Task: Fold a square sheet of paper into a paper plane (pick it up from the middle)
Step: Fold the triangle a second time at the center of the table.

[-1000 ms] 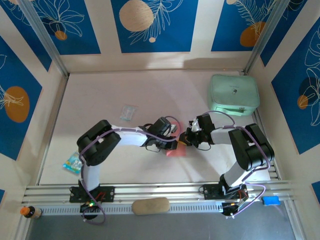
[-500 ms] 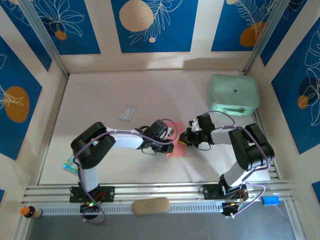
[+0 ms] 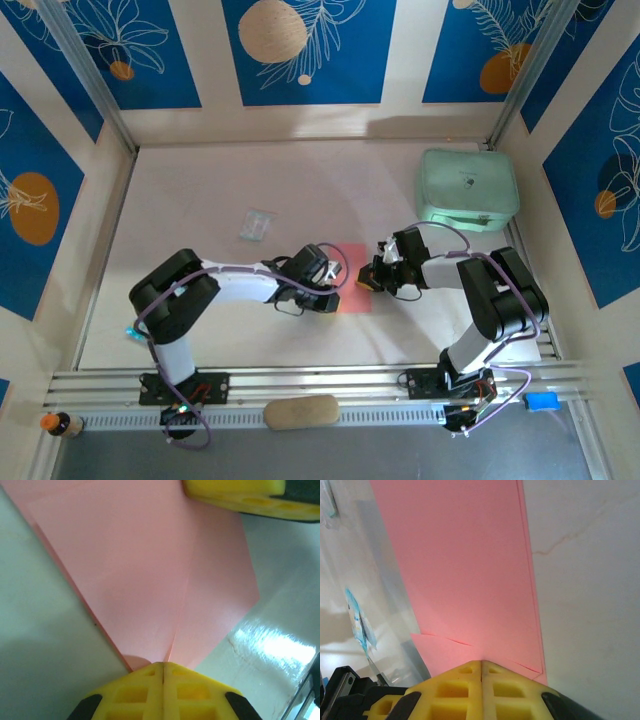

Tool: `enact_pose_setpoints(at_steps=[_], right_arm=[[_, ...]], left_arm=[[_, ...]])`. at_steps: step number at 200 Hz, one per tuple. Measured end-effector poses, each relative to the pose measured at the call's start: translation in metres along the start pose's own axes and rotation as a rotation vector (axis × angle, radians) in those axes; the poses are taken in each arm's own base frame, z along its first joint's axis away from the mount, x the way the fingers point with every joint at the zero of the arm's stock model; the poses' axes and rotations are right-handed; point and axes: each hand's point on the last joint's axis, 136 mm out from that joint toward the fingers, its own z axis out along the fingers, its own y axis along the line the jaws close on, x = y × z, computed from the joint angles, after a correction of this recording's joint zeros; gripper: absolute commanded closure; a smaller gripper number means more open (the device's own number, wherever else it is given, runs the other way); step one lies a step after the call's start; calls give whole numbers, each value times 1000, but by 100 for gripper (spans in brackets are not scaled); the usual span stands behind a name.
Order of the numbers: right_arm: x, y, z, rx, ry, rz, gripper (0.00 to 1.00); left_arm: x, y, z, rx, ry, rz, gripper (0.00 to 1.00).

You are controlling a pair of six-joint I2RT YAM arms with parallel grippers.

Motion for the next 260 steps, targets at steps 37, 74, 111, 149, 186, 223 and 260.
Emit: enact_pose_setpoints(at_steps=[37,74,111,149,186,223,260], right_arm=[[0,0,0,0,0,0,100],[0,0,0,0,0,0,100],[0,0,0,0,0,0,100],[0,0,0,0,0,0,100],[0,0,0,0,0,0,100],[0,0,0,0,-1,2,100],[-1,-1,0,1,-2,3,100]], left_arm=[[9,3,-5,-10,20,12,95],[19,2,-9,-18,42,27,97],[13,-5,-19,-14,5,34,98],[-8,-18,-19,11,-52,24,94],[-29,-26,-3,32,-78,17,95],[-12,-9,9,9,-31,-26,96],[-3,-7,6,37,-37,-24,97]])
